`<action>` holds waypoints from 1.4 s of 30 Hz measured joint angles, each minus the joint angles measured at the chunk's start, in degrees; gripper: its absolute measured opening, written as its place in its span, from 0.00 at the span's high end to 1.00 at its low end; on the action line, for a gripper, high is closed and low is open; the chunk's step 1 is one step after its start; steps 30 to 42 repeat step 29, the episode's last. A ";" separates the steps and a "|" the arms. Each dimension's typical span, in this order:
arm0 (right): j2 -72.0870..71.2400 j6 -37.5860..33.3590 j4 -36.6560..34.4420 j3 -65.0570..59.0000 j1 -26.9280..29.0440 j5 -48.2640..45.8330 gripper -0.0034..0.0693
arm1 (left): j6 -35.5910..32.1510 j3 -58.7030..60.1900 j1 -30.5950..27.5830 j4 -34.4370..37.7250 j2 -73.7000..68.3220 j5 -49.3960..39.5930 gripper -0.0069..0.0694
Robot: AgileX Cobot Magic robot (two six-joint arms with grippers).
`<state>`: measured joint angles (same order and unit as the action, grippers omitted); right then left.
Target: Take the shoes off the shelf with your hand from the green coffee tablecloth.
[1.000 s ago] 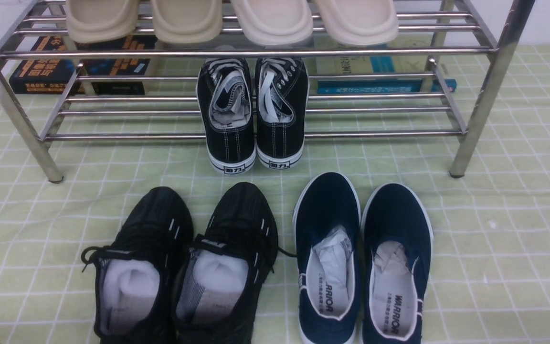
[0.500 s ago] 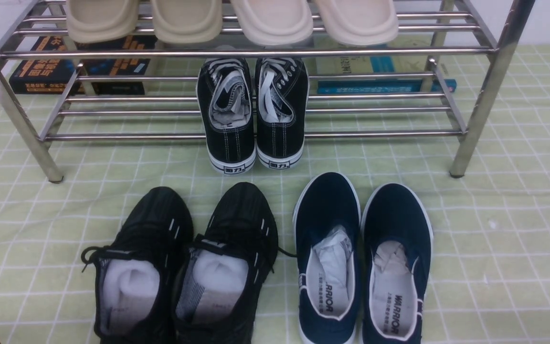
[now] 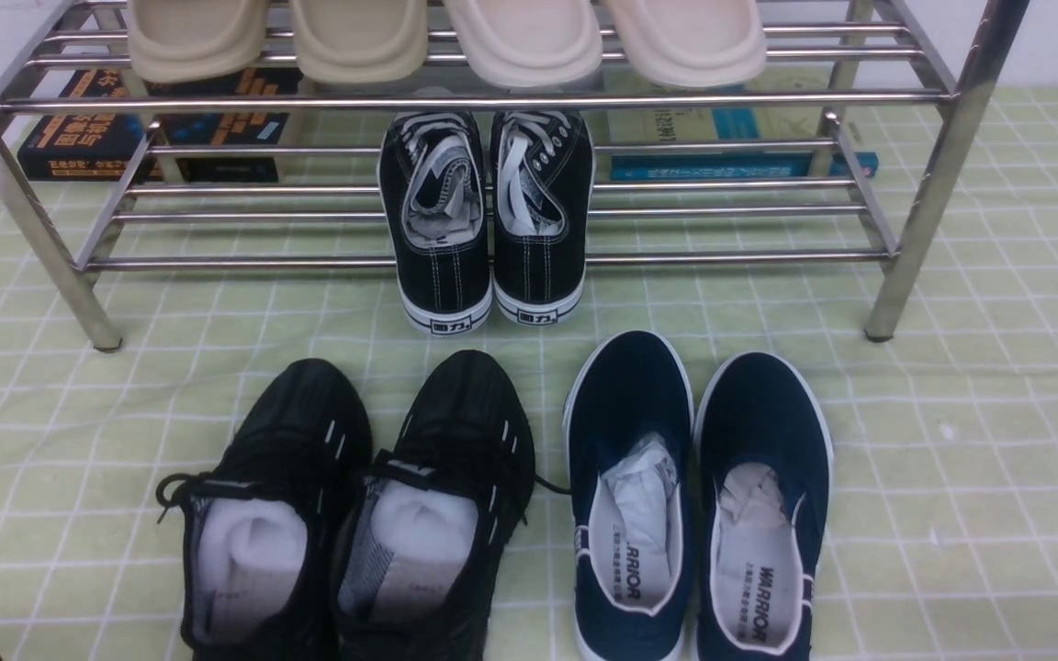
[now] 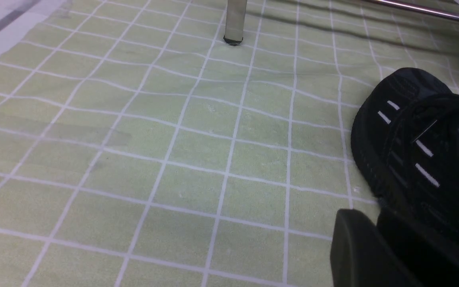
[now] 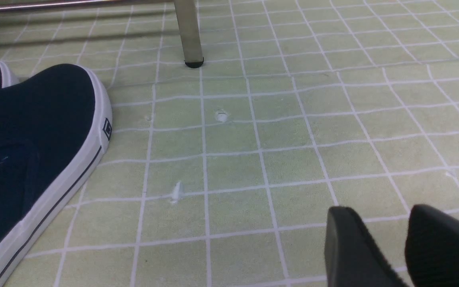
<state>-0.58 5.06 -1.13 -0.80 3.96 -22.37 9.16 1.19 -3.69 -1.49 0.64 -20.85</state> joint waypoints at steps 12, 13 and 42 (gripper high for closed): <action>0.00 0.00 0.00 0.00 0.00 0.00 0.63 | 0.00 0.00 0.00 0.00 0.00 0.00 0.76; 0.00 0.00 0.00 0.00 0.00 0.00 0.63 | 0.00 0.00 0.00 0.00 0.00 0.00 0.75; 0.00 0.00 0.00 0.00 0.00 0.00 0.63 | 0.00 0.00 0.00 0.00 0.00 0.00 0.73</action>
